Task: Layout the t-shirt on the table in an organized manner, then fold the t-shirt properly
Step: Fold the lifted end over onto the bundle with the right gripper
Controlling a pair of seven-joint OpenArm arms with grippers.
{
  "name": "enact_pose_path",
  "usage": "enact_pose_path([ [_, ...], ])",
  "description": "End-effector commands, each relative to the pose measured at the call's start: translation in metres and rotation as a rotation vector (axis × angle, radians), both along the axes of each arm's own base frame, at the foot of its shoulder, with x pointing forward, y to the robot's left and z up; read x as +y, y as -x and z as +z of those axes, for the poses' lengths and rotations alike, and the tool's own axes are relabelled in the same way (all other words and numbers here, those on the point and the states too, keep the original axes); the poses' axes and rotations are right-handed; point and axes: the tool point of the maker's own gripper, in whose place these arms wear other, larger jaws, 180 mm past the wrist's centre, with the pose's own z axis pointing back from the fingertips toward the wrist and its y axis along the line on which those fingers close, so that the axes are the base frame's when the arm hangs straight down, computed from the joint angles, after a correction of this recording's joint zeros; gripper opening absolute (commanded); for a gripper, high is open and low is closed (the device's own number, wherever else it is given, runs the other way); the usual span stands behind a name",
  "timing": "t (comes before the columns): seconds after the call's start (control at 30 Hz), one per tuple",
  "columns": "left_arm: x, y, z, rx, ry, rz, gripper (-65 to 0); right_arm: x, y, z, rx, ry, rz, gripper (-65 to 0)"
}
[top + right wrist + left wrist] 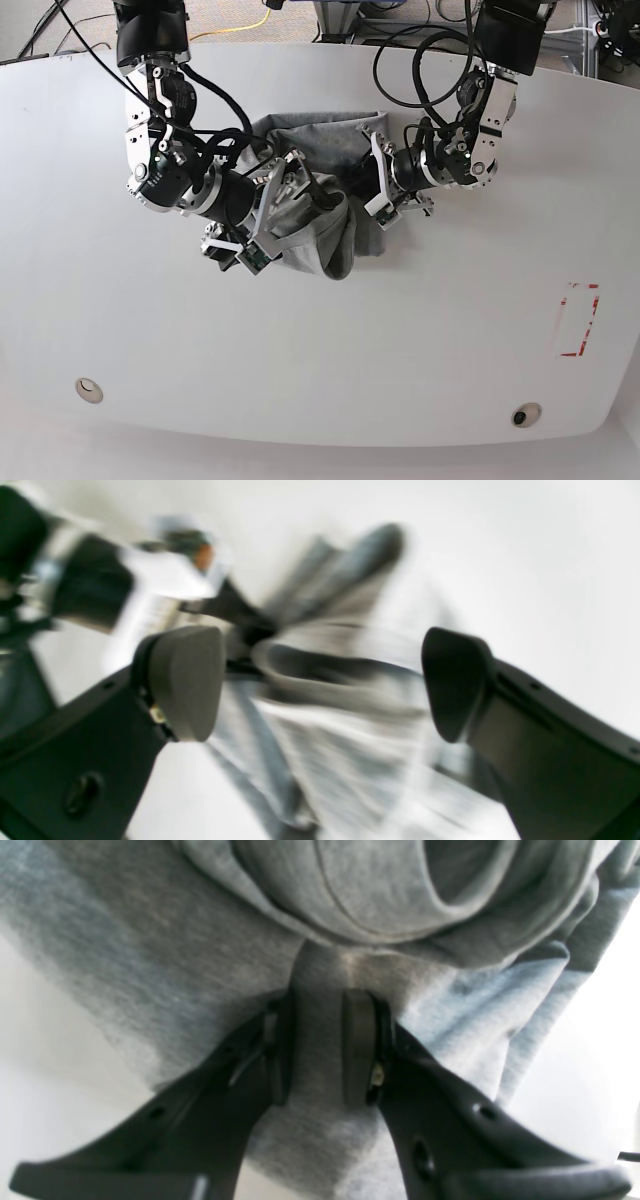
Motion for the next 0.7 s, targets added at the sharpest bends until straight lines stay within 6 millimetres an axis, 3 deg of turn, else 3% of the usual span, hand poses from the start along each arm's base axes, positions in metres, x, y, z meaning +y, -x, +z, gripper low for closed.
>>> enact_pose_path([
  [0.0, -0.002, -0.007, 0.01, -0.031, 0.022, -0.001, -51.0, -0.005, -0.006, 0.012, -0.053, -0.01, 0.01, -4.9],
  [0.27, -0.002, -0.007, 0.01, -0.031, 0.022, -0.001, -51.0, -0.024, -0.004, -0.006, -0.052, 0.035, 0.053, -4.9],
  [0.53, -0.002, -0.007, 0.01, -0.031, 0.022, -0.001, -51.0, -0.027, 0.008, -0.033, 0.008, 0.01, 0.065, -5.4],
  [0.67, -0.002, -0.007, 0.01, -0.031, 0.022, -0.001, -51.0, -0.024, 0.013, -0.036, 0.019, 0.002, 0.074, -12.7],
])
